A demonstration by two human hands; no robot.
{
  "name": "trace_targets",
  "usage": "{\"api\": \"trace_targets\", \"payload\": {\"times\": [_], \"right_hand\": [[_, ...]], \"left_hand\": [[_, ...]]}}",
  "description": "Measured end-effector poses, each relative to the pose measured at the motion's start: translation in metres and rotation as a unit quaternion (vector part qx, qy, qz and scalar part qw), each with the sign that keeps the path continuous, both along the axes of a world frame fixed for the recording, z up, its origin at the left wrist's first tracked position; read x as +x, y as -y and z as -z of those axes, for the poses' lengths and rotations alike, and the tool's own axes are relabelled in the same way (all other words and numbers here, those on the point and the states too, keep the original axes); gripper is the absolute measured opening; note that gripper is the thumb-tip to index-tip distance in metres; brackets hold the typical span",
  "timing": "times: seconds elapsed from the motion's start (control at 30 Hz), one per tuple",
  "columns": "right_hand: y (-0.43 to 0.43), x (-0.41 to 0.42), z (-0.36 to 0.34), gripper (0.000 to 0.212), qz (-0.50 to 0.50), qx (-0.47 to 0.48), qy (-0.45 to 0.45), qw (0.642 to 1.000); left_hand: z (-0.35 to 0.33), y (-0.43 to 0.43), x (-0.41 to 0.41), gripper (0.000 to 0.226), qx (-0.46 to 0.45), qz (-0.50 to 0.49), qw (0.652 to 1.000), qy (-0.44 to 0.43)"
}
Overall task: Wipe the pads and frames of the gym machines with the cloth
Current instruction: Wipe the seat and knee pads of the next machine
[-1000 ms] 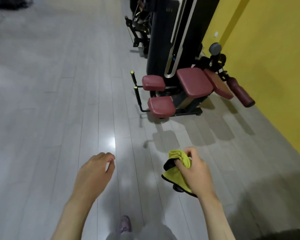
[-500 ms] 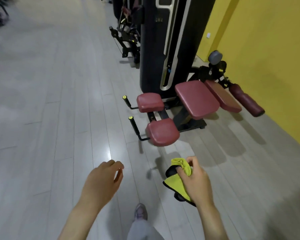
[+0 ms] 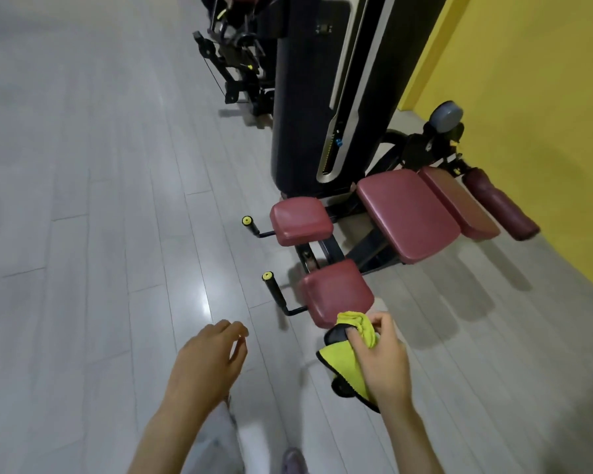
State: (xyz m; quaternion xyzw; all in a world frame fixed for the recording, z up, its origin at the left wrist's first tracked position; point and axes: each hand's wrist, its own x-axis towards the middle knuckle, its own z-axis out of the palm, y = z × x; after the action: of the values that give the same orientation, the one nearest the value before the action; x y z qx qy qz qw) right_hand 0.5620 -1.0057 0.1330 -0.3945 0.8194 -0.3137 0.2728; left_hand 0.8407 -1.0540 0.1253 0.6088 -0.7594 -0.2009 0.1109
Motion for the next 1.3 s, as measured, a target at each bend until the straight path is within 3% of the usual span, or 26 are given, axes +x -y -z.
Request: {"api": "trace_targets", "payload": {"times": [0.3, 0.7, 1.07, 1.3], "right_hand": [[0.056, 0.051, 0.017, 0.025, 0.097, 0.037, 0.012, 0.994], [0.078, 0.027, 0.060, 0.024, 0.209, 0.024, 0.069, 0.975], [0.128, -0.050, 0.114, 0.028, 0.242, 0.045, 0.091, 0.965], [0.148, -0.070, 0.199, 0.035, 0.283, 0.035, 0.117, 0.951]], "left_hand": [[0.036, 0.158, 0.022, 0.015, 0.018, 0.152, 0.988, 0.013], [0.065, 0.256, -0.070, 0.014, 0.052, 0.287, 0.956, 0.035], [0.076, 0.316, -0.154, 0.018, 0.049, 0.315, 0.942, 0.107], [0.161, 0.354, -0.206, 0.020, 0.055, 0.337, 0.935, 0.098]]}}
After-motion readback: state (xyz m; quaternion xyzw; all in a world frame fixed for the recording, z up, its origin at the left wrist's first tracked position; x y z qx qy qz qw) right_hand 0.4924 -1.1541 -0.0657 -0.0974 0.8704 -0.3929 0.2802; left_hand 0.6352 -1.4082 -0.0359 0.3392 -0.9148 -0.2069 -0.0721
